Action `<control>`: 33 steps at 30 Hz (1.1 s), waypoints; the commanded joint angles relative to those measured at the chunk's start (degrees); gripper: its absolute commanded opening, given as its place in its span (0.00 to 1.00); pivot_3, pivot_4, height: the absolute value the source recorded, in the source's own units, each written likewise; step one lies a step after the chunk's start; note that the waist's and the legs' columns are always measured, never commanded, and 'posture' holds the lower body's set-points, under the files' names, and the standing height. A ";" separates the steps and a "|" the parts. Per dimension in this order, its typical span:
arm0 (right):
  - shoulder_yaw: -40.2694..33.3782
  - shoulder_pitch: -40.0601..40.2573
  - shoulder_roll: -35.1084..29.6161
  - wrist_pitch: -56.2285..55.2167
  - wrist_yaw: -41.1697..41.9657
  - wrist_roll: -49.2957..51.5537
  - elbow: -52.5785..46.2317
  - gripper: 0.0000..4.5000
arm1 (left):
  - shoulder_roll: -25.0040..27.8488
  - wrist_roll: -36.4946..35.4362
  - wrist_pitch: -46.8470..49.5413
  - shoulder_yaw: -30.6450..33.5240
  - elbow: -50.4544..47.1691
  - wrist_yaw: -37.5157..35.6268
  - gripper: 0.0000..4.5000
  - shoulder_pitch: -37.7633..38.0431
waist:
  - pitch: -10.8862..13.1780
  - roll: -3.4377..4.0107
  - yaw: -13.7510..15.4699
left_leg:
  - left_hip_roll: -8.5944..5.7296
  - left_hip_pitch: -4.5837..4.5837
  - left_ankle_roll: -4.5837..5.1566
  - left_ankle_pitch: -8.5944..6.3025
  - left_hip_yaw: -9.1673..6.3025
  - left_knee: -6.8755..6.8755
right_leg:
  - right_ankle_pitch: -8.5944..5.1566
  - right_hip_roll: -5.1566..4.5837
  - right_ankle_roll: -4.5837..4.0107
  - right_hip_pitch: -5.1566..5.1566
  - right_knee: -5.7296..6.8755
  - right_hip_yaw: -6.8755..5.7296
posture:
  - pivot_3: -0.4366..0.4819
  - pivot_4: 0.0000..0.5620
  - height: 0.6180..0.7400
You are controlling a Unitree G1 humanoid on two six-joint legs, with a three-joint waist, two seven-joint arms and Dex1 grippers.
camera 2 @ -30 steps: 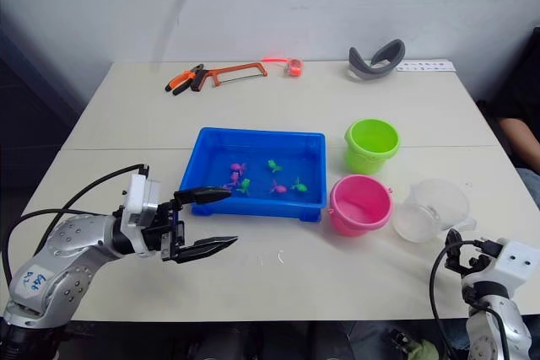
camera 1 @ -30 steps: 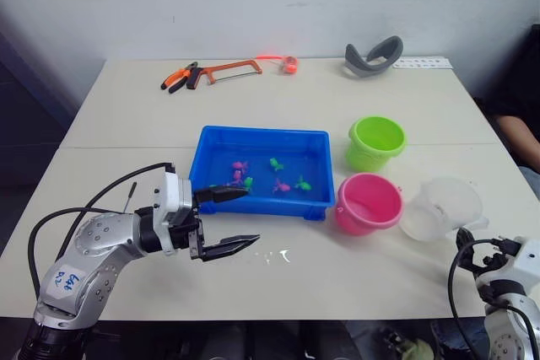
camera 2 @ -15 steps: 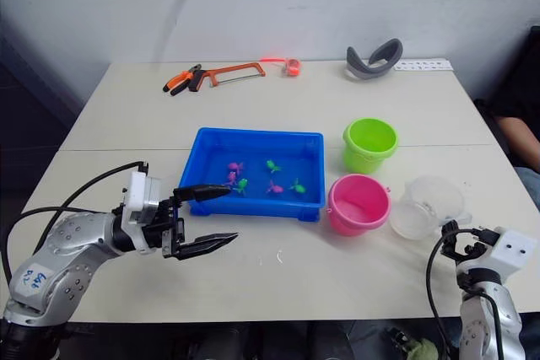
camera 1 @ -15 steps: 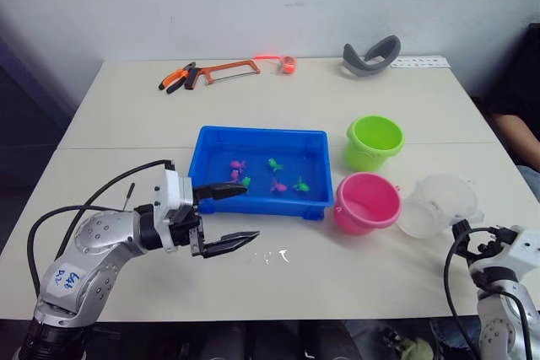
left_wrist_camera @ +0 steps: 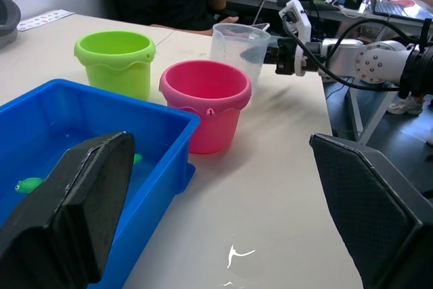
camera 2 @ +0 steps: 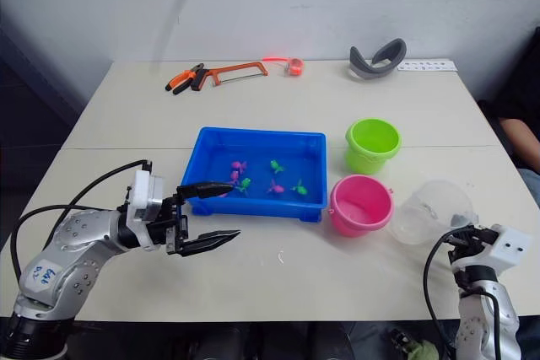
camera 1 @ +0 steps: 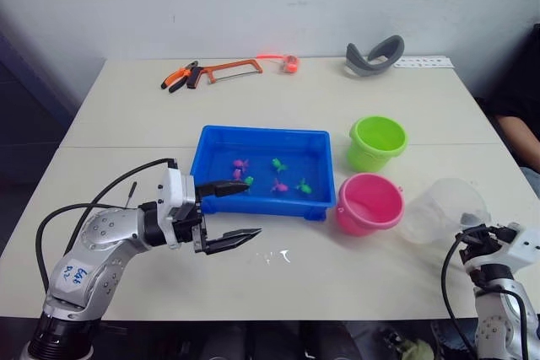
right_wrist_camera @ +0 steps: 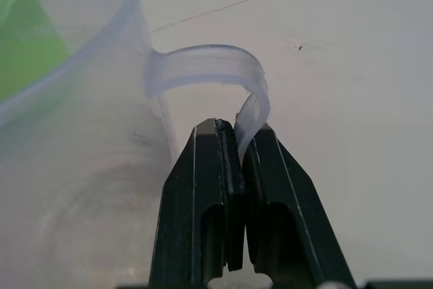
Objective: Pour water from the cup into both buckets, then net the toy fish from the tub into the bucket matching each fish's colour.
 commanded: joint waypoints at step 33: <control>6.90 3.59 -26.76 -3.24 -5.15 -44.06 -28.24 0.01 | -5.82 1.43 1.74 -4.58 3.94 1.08 1.00 -8.58 | 0.26 -0.08 0.31 | -0.03 -0.11 -0.17 0.22 0.01 0.03 | 0.07 0.19 0.16 -0.02 -0.13 -0.04 | 0.48 0.27 1.00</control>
